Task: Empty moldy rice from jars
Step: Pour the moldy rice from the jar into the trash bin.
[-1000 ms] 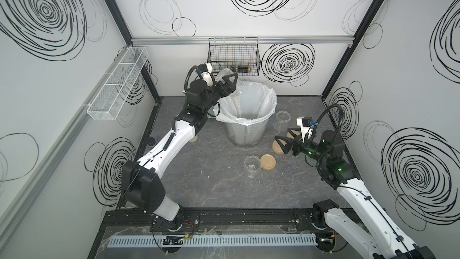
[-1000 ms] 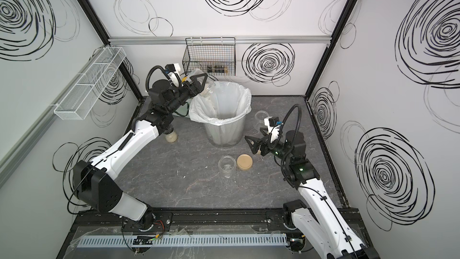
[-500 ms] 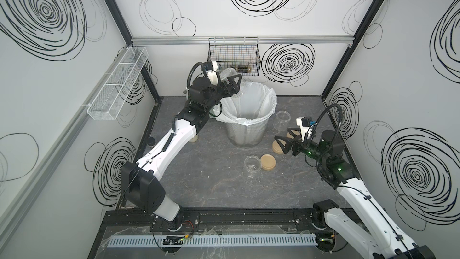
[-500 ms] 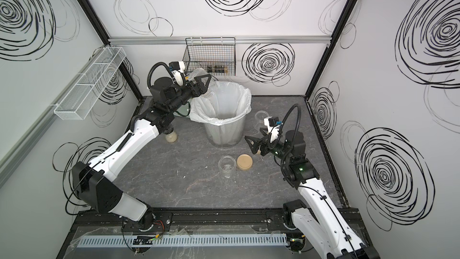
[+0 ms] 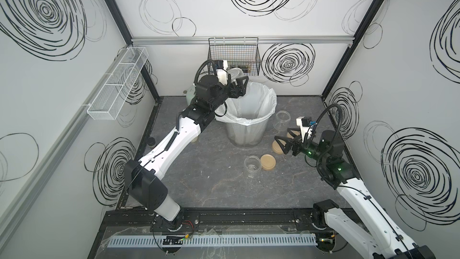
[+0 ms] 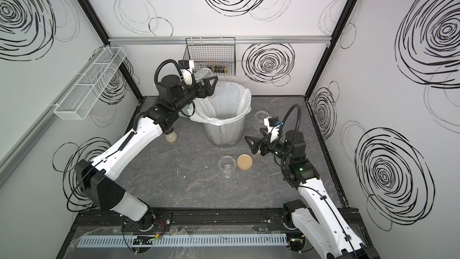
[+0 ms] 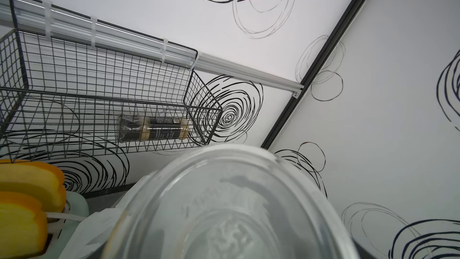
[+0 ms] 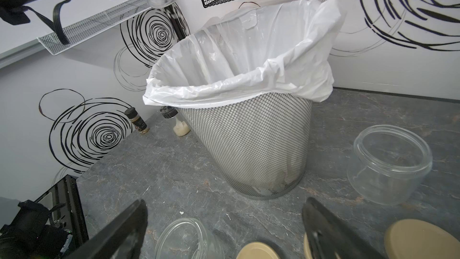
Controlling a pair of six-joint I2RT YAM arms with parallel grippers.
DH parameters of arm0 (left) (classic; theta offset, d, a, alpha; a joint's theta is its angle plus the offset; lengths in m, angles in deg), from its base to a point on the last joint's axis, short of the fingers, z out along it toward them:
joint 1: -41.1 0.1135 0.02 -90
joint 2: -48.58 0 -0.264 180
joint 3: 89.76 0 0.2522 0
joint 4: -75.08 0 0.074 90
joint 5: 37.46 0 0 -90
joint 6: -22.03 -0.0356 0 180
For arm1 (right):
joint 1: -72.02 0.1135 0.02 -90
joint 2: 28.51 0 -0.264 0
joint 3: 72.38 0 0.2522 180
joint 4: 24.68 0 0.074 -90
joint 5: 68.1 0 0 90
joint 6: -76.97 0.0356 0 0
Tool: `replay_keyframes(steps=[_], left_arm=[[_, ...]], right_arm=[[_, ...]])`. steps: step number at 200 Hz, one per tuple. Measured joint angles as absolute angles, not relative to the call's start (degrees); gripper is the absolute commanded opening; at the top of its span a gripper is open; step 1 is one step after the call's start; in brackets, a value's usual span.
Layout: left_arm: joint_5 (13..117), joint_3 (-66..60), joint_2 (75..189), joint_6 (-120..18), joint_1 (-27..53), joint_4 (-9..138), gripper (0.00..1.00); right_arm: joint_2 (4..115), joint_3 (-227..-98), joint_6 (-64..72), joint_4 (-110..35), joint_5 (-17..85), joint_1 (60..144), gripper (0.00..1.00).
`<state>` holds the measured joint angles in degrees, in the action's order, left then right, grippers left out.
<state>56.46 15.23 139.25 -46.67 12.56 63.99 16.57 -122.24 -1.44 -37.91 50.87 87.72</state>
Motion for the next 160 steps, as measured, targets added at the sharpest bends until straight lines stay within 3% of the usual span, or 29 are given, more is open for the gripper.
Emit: replay_keyframes(steps=[58, 160], left_arm=[[52.7, 21.5, 142.9, -58.4, 8.4, 58.7, 0.81], [35.7, 23.1, 148.0, -90.9, -1.7, 55.5, 0.82]], right_arm=[[16.6, -122.2, -1.4, -37.9, 50.9, 87.7, 0.98], [16.6, -122.2, -1.5, -37.9, 51.1, 87.7, 0.98]])
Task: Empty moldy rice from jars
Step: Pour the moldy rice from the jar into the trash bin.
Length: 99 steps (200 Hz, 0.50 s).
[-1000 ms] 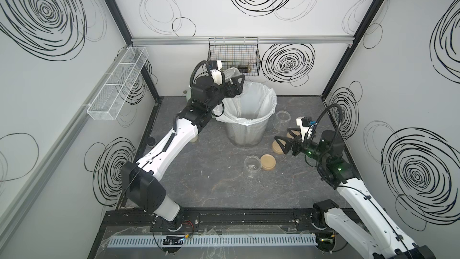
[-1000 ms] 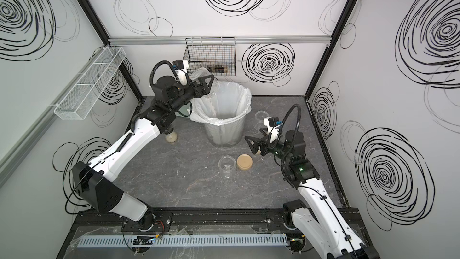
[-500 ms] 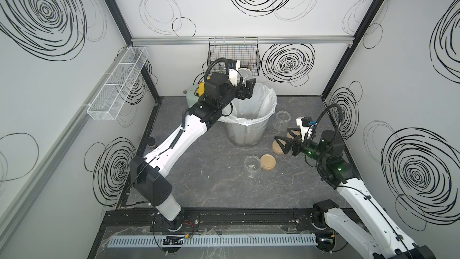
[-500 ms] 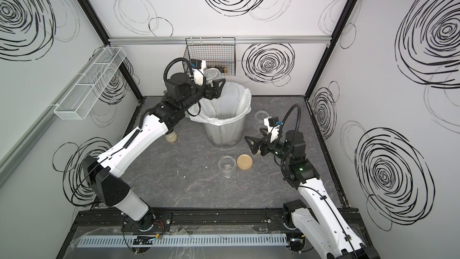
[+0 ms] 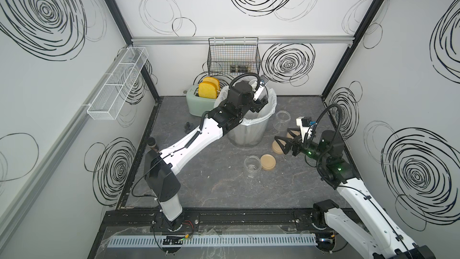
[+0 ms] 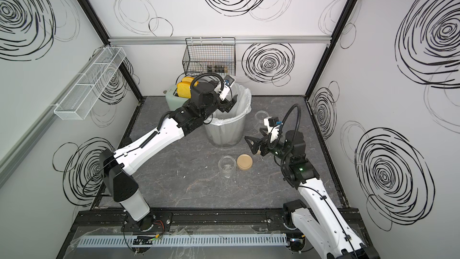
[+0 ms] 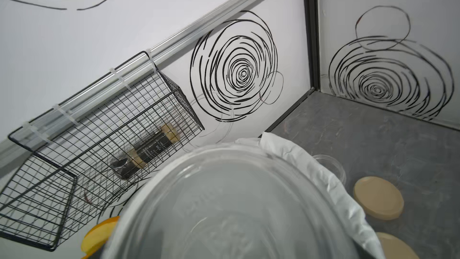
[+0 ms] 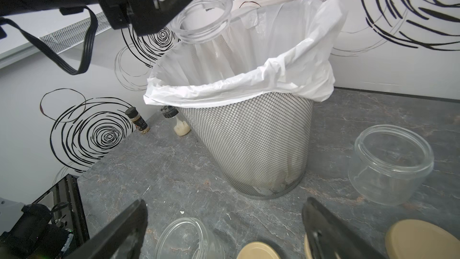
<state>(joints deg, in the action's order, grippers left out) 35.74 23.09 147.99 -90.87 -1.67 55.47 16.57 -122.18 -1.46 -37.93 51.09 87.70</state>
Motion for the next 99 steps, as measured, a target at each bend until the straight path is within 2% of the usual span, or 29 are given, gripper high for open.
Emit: replay_keyframes(steps=[49, 99], left_arm=[[26.2, 20.7, 148.2, -105.1, -4.9, 60.2, 0.82], [21.1, 18.8, 149.1, -111.9, -5.1, 62.2, 0.83]], right_arm=[[16.5, -122.2, -1.5, -38.0, 51.1, 87.7, 0.98], [16.5, -121.9, -1.5, -38.0, 51.3, 87.7, 0.98]])
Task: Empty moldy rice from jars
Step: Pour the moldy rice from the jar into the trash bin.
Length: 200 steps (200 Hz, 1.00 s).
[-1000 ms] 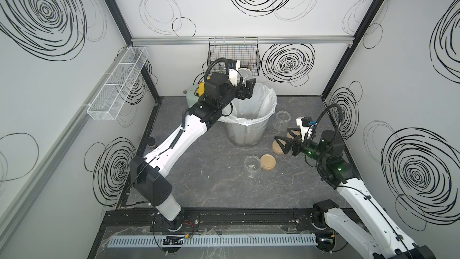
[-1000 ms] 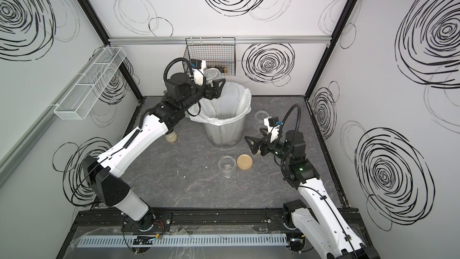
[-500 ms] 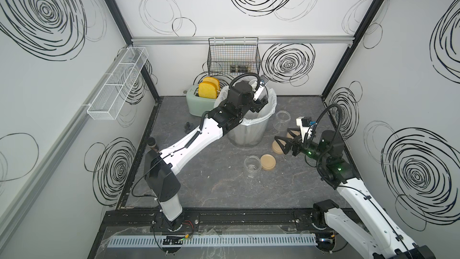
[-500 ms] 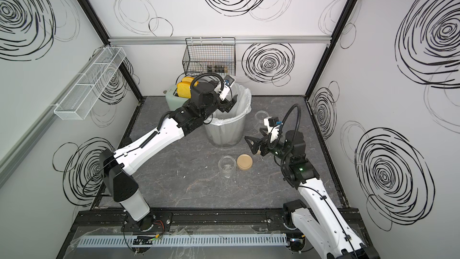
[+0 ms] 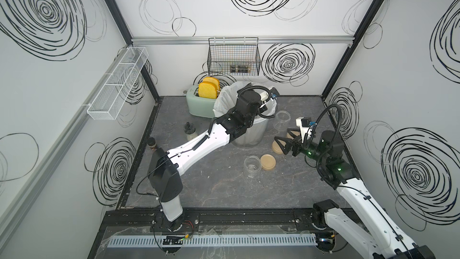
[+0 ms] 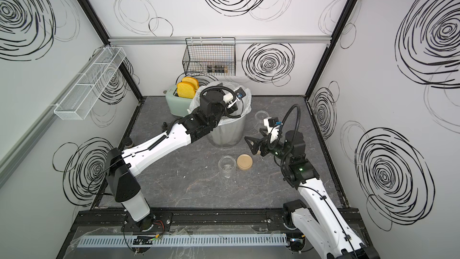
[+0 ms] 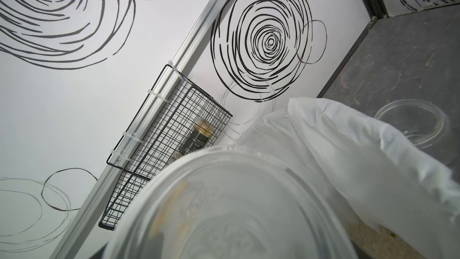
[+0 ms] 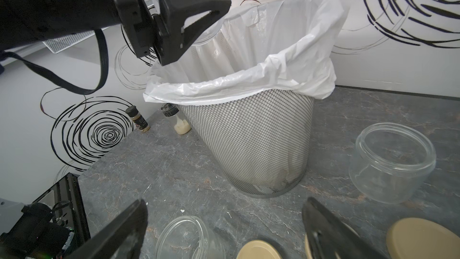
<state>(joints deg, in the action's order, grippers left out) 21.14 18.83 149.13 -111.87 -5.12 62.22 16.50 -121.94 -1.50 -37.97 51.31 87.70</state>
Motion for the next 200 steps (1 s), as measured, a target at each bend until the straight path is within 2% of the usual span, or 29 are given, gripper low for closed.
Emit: replay_keyframes(steps=[33, 67, 107, 152, 173, 200], left_arm=[[20.5, 18.8, 149.3, -112.2, -5.0, 62.7, 0.85], [24.5, 20.3, 149.3, -103.8, -3.6, 57.9, 0.85], [41.4, 22.7, 148.5, -81.6, 5.0, 53.3, 0.83], [58.8, 14.9, 144.1, -54.9, 17.1, 60.1, 0.81], [59.0, 14.4, 143.9, -52.6, 17.3, 59.9, 0.82], [54.0, 14.5, 142.9, -58.3, 11.3, 57.9, 0.83]], right_arm=[[16.5, -121.9, -1.6, -38.0, 51.3, 87.7, 0.98], [16.5, -121.9, -1.7, -38.0, 51.3, 87.7, 0.98], [16.7, -121.9, -1.7, -38.0, 51.4, 87.7, 0.98], [17.4, -121.9, -1.7, -38.0, 51.7, 87.7, 0.98], [17.4, -121.9, -1.7, -38.0, 51.8, 87.7, 0.98], [17.5, -121.9, -1.6, -38.0, 51.8, 87.7, 0.98]])
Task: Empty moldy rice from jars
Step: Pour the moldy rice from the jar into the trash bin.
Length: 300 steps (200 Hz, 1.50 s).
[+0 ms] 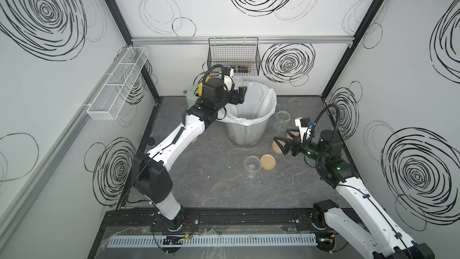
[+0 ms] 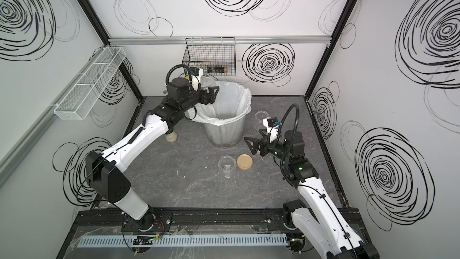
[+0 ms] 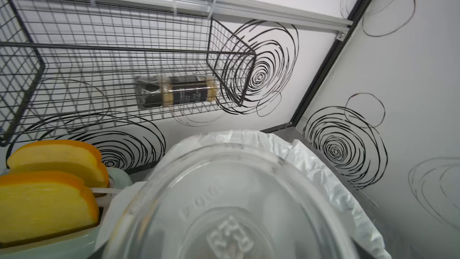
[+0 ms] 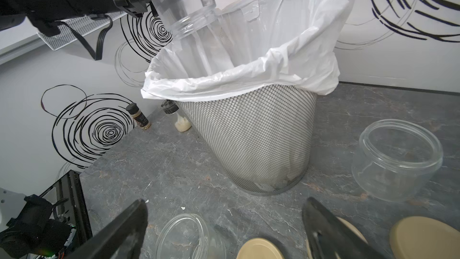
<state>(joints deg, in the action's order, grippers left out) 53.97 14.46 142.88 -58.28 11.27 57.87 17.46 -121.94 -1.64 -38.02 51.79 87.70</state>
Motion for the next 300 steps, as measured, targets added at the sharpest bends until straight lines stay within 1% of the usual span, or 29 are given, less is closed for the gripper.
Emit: replay_keyframes(steps=[24, 44, 108, 150, 172, 192, 203, 229, 246, 266, 287, 300], left_arm=[[49.3, 14.8, 142.4, -64.2, 5.8, 57.4, 0.83], [46.1, 14.8, 142.2, -68.2, 3.9, 57.2, 0.83], [44.8, 14.8, 142.1, -67.1, 7.4, 57.1, 0.81], [44.7, 14.9, 142.0, -65.1, 6.0, 56.3, 0.81], [45.7, 20.8, 145.3, -64.0, 6.7, 53.1, 0.80], [45.5, 26.9, 149.1, -63.7, 7.7, 51.9, 0.82], [44.7, 26.2, 148.8, -63.9, 7.5, 51.8, 0.82], [44.9, 19.6, 146.2, -63.6, 5.3, 53.1, 0.81], [46.9, 20.2, 147.2, -62.7, 5.0, 51.5, 0.80], [48.0, 22.4, 148.7, -61.8, 6.7, 51.1, 0.80], [47.8, 22.5, 148.8, -61.8, 7.3, 51.4, 0.82], [47.6, 22.5, 148.8, -62.2, 6.8, 51.8, 0.81]], right_arm=[[17.9, -121.9, -1.6, -38.0, 52.2, 87.7, 0.98], [18.1, -121.9, -1.5, -38.0, 52.2, 87.7, 0.98], [18.1, -121.9, -1.5, -38.0, 52.2, 87.7, 0.98], [18.1, -121.9, -1.4, -38.0, 52.5, 87.7, 0.98], [18.1, -121.9, -1.4, -38.0, 52.8, 87.7, 0.98], [18.0, -121.9, -1.4, -38.2, 52.8, 87.7, 0.98], [17.6, -121.9, -1.4, -38.4, 52.6, 87.7, 0.98], [16.1, -121.9, -1.1, -38.4, 52.3, 87.7, 0.98], [16.0, -121.9, -1.0, -38.4, 52.4, 87.7, 0.98], [16.4, -122.0, -1.0, -38.4, 52.6, 87.7, 0.98], [16.5, -122.0, -0.8, -38.4, 52.6, 87.7, 0.98], [16.5, -122.0, -0.4, -38.4, 52.6, 87.7, 0.98]])
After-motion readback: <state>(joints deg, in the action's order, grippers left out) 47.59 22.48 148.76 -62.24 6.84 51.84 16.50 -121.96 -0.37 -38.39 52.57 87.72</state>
